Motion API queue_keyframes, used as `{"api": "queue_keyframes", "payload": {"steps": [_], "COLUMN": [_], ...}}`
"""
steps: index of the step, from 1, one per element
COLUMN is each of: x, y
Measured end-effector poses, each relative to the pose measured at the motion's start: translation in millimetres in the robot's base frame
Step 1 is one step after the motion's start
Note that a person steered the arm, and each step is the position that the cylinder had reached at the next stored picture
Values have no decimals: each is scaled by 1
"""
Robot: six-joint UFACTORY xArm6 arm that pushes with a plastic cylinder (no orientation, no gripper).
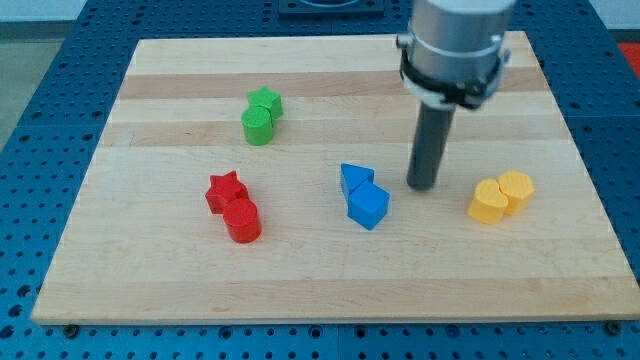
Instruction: Move yellow blocks towards the right centre
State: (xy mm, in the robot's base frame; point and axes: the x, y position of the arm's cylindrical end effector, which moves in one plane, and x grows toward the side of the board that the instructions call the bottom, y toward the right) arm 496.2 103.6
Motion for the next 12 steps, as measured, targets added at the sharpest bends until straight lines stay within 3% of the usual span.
{"api": "queue_keyframes", "payload": {"steps": [1,3,4,7,9,10,12], "x": [55,87,83,49,-73,-73,-8], "y": [4,62,122,86,86,86,114]}}
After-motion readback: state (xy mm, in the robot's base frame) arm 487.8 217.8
